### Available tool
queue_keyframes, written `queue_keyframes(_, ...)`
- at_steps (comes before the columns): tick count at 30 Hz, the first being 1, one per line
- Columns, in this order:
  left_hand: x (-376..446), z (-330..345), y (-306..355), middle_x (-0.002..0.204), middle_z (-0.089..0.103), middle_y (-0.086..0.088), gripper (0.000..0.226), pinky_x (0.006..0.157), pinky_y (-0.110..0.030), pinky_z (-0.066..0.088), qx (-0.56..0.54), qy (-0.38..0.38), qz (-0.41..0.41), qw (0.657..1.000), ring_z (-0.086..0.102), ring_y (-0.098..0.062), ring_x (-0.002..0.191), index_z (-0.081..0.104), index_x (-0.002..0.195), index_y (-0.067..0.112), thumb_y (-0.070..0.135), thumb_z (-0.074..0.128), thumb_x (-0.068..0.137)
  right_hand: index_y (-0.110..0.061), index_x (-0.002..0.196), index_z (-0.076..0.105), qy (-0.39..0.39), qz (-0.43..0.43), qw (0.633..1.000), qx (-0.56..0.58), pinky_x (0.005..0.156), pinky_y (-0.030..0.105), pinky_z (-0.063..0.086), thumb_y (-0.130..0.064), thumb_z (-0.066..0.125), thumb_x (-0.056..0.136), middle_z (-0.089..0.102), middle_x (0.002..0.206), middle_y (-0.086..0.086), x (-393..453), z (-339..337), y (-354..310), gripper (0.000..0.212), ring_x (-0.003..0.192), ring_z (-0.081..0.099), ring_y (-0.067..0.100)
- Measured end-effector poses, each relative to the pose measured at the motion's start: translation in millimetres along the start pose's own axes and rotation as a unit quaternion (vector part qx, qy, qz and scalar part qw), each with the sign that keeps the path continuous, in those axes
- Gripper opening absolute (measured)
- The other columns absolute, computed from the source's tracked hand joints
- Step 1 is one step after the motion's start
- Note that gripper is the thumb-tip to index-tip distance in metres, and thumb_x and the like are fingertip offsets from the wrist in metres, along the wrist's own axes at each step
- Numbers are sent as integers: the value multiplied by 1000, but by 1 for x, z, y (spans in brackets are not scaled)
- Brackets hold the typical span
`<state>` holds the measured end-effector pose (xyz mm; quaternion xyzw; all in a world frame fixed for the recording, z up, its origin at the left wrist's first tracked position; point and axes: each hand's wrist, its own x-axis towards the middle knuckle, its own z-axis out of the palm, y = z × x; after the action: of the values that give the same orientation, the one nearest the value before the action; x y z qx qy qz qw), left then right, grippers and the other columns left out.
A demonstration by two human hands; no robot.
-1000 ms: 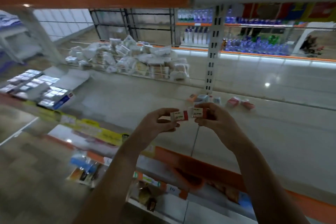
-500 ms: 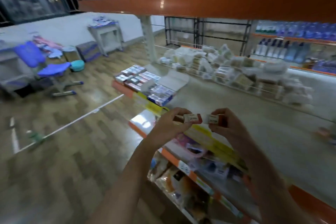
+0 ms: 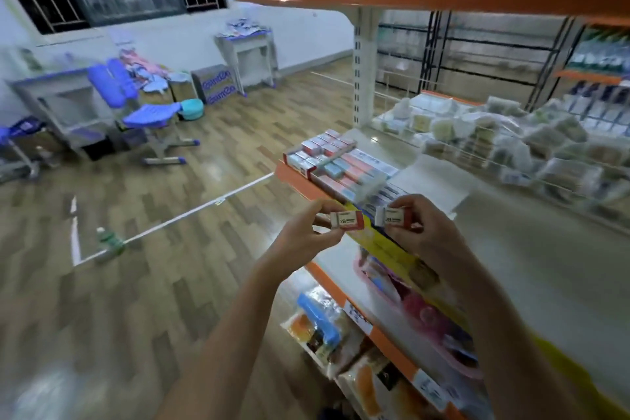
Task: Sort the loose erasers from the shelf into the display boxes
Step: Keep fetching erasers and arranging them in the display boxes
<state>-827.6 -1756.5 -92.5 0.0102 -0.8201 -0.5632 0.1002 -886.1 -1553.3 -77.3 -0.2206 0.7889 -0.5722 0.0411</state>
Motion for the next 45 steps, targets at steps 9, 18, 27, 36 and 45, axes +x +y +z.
queue_keyframes(9, 128, -88, -33, 88, 62, 3, 32, 68, -17, 47, 18, -4, 2, 1000, 57, -2, 76, 59, 95, 29, 0, 65, 83, -32, 92, 55, -59, -43, 992, -106, 62, 6, 43, -20, 73, 78, 61, 86, -14, 154, 50, -8, 26, 75, 58, -4)
queue_keyframes(18, 228, -147, -74, 104, 61, 6, 37, 76, -29, 55, 117, -75, 47, 989, 59, -10, 95, 57, 95, 44, 12, 67, 80, -20, 110, 59, -59, 7, 966, -252, 77, 19, 33, -29, 67, 82, 49, 102, -5, 237, 100, 12, 30, 96, 45, 9)
queue_keyframes(27, 297, -167, -117, 105, 50, 14, 30, 73, -3, 37, 166, -239, 104, 951, 50, 2, 93, 60, 104, 30, 17, 72, 80, -24, 110, 53, 68, 119, 923, -360, 84, 25, 34, -40, 64, 83, 45, 107, -7, 265, 140, 30, 33, 105, 42, 14)
queue_keyframes(36, 308, -167, -130, 111, 58, 10, 31, 83, -22, 43, 206, -312, 180, 910, 51, -8, 99, 58, 109, 26, 24, 71, 81, -31, 95, 53, 167, 140, 904, -368, 79, 20, 27, -34, 68, 79, 46, 100, -16, 255, 166, 26, 21, 99, 36, 3)
queue_keyframes(45, 309, -168, -130, 107, 50, 8, 31, 80, -21, 34, 288, -261, 231, 892, 43, -9, 103, 57, 114, 25, 32, 65, 84, -29, 100, 59, 191, 167, 874, -414, 88, 18, 24, -35, 69, 79, 45, 104, -13, 253, 174, 30, 24, 108, 38, 9)
